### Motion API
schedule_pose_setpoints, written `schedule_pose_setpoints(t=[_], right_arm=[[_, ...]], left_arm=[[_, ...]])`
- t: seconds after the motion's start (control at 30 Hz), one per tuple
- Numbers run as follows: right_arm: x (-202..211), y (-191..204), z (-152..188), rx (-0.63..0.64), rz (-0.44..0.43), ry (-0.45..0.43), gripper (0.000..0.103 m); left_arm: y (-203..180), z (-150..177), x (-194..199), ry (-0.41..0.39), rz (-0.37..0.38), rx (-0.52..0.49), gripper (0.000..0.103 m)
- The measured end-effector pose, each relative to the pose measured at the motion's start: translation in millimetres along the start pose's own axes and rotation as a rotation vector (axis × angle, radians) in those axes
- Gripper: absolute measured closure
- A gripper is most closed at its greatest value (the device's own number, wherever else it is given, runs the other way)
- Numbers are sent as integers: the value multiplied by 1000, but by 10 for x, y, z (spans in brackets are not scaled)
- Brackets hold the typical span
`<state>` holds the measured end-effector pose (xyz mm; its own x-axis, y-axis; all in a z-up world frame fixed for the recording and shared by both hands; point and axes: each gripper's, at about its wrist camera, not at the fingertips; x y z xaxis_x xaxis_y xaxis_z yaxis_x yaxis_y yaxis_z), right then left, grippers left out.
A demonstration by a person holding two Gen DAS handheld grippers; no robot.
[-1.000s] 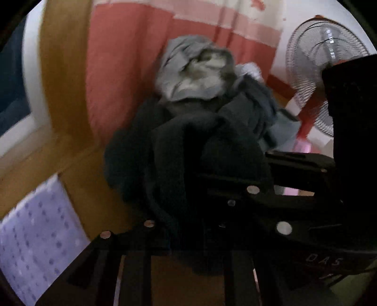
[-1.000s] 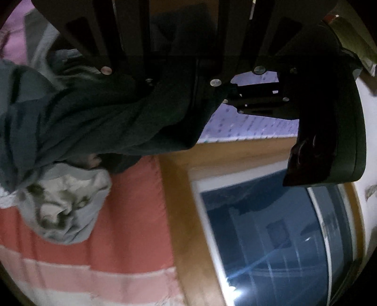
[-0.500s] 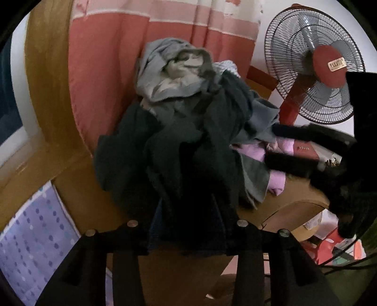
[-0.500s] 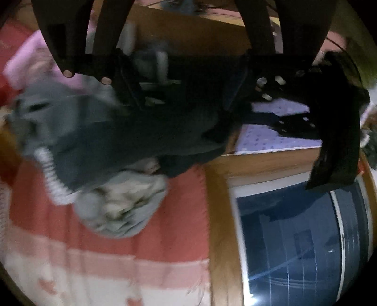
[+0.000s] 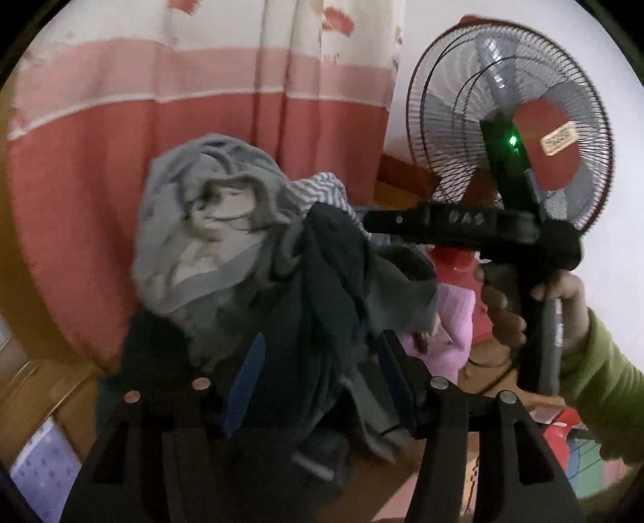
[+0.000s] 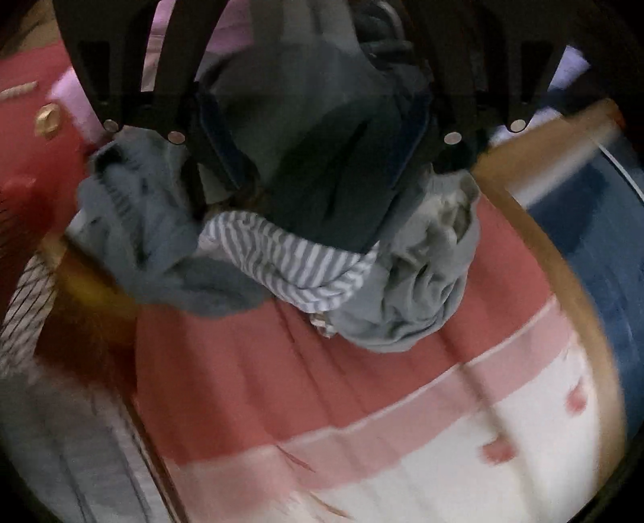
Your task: Fold clothes
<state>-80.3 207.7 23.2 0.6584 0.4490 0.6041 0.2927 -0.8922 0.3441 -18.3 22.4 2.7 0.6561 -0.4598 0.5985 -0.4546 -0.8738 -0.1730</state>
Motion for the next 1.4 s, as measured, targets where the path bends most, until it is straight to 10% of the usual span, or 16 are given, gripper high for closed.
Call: schedule_pose_setpoints(t=[0.23, 0.33, 0.47, 0.67, 0.77, 0.9, 1.03, 1.17, 1.4], right_arm=[[-510, -270, -141, -73, -119, 106, 31], [-585, -199, -138, -49, -173, 73, 60], [-277, 49, -180, 90, -110, -86, 89], [402, 540, -451, 200, -336, -261, 101], [726, 1050, -508, 337, -410, -342, 101], [816, 1454, -425, 423, -379, -367, 101], [638, 1334, -335, 356, -304, -282, 94], [352, 730, -138, 212, -130, -180, 46], [47, -198, 59, 31, 3, -18, 42]], left_arm=[[-50, -285, -659, 65, 6, 16, 44], [-40, -340, -829, 70, -5, 33, 52], [-71, -427, -556, -3, 61, 37, 74], [-195, -725, 194, -174, 116, -4, 81], [-158, -735, 638, -281, 134, 15, 100], [-123, -609, 1173, -345, 68, -35, 101], [-40, -383, 1121, -254, 8, -11, 80], [56, -153, 867, -154, 64, 42, 59], [-174, -4, -42, 53, 191, 2, 54]])
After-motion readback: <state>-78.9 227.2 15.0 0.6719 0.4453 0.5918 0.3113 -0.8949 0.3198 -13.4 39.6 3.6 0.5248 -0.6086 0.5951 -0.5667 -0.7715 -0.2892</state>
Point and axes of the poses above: each gripper's, at about its wrist camera, not at the fingertips, and x roughly against the way its jaws point, y to its left, z to its underside, and after that the axes turned 2 degrees about z, right-handed
